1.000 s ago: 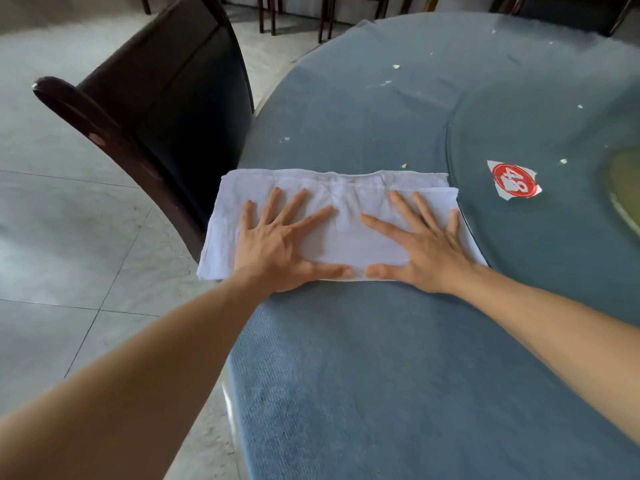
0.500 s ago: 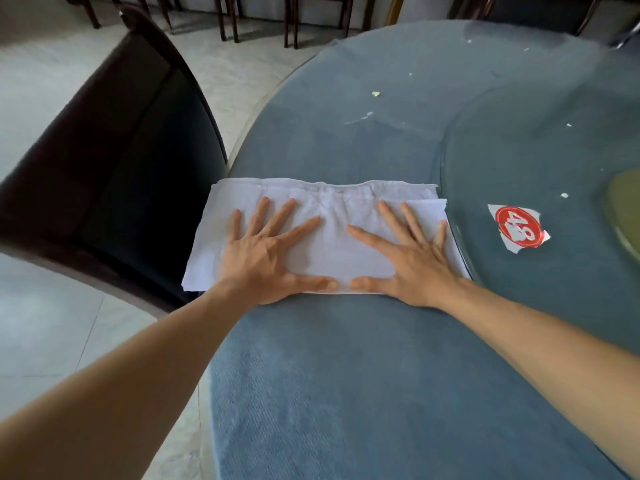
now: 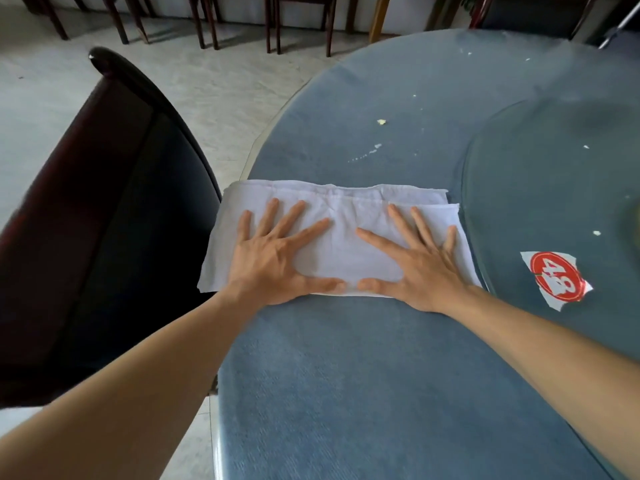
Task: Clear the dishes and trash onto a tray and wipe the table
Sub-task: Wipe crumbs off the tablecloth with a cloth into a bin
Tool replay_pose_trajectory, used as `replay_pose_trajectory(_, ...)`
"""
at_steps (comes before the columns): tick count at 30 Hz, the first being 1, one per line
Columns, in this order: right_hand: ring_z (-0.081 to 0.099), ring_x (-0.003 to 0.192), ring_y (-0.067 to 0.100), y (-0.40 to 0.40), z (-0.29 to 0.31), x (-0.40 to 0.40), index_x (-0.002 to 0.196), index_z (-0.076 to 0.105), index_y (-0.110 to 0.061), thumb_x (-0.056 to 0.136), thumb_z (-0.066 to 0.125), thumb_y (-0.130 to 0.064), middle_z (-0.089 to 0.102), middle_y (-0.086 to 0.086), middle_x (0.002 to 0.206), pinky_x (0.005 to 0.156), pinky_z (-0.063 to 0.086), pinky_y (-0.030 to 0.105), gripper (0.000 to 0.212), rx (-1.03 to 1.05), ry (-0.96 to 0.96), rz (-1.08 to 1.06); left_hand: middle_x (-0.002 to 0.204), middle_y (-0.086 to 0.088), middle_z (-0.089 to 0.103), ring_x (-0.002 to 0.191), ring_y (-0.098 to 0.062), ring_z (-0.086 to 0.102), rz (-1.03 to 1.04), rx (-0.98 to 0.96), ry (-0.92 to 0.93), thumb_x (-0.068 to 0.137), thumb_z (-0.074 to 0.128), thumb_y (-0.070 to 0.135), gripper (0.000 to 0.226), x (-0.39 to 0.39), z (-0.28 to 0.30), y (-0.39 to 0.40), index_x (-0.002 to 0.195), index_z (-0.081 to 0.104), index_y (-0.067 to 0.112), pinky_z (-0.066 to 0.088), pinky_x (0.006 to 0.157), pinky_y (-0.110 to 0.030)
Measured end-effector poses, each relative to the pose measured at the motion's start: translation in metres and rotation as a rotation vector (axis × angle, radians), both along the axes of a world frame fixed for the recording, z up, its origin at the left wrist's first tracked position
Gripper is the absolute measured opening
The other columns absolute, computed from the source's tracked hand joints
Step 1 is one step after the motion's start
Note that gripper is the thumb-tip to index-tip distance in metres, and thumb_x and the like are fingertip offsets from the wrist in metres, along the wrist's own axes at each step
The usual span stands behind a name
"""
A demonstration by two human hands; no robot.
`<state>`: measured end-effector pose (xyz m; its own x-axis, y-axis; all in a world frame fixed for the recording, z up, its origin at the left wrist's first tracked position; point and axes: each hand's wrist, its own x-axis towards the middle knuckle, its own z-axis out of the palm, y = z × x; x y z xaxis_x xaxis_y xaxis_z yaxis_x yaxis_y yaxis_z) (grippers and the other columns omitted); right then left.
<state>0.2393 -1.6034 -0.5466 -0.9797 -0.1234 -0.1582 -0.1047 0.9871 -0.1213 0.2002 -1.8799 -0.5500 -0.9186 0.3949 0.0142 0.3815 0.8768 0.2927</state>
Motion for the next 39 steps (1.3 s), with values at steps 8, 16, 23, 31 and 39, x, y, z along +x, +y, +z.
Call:
replay_pose_trajectory(8, -0.026, 0.157, 0.022, -0.008, 0.008, -0.050, 0.139, -0.012, -0.082, 0.063, 0.010, -0.109, -0.030, -0.019, 0.167, 0.113, -0.007, 0.081, 0.084, 0.031, -0.026, -0.154, 0.171, 0.019, -0.001, 0.158, -0.020, -0.009, -0.144, 0.014, -0.010, 0.051, 0.024, 0.112, 0.108, -0.095, 0.000, 0.005, 0.148, 0.001, 0.071, -0.004, 0.122, -0.059)
replay_pose_trajectory(16, -0.018, 0.159, 0.023, -0.008, 0.006, -0.097, 0.141, -0.009, -0.081, 0.062, 0.009, -0.109, -0.024, -0.017, 0.170, 0.111, 0.000, 0.083, 0.086, 0.047, -0.003, -0.279, 0.169, 0.022, -0.006, 0.157, -0.016, -0.015, -0.288, 0.001, -0.030, 0.049, 0.024, 0.113, 0.108, -0.178, -0.002, 0.016, 0.147, 0.001, 0.072, -0.014, 0.122, -0.053)
replay_pose_trajectory(23, -0.016, 0.159, 0.024, -0.002, 0.002, -0.131, 0.141, -0.007, -0.081, 0.063, 0.012, -0.109, -0.021, -0.017, 0.171, 0.109, 0.002, 0.084, 0.085, 0.051, 0.024, -0.354, 0.169, 0.024, -0.005, 0.158, -0.015, -0.012, -0.360, -0.008, -0.007, 0.048, 0.022, 0.113, 0.106, -0.229, -0.002, 0.031, 0.144, 0.000, 0.074, -0.011, 0.124, -0.054)
replay_pose_trajectory(31, -0.019, 0.158, 0.023, 0.004, 0.004, -0.169, 0.138, -0.011, -0.083, 0.067, 0.016, -0.106, -0.022, -0.016, 0.170, 0.109, -0.002, 0.083, 0.080, 0.055, 0.000, -0.470, 0.169, 0.023, -0.008, 0.157, -0.015, -0.016, -0.478, -0.099, 0.001, 0.047, 0.015, 0.114, 0.107, -0.292, 0.002, 0.058, 0.145, -0.004, 0.074, -0.012, 0.123, -0.054)
replay_pose_trajectory(39, -0.021, 0.158, 0.022, 0.028, 0.001, -0.233, 0.136, -0.014, -0.084, 0.063, 0.009, -0.109, -0.021, -0.015, 0.171, 0.110, -0.004, 0.082, 0.081, 0.056, -0.001, -0.545, 0.169, 0.023, -0.009, 0.158, -0.016, -0.014, -0.551, -0.149, 0.014, 0.048, 0.013, 0.113, 0.106, -0.365, 0.005, 0.089, 0.145, -0.005, 0.073, -0.011, 0.123, -0.054)
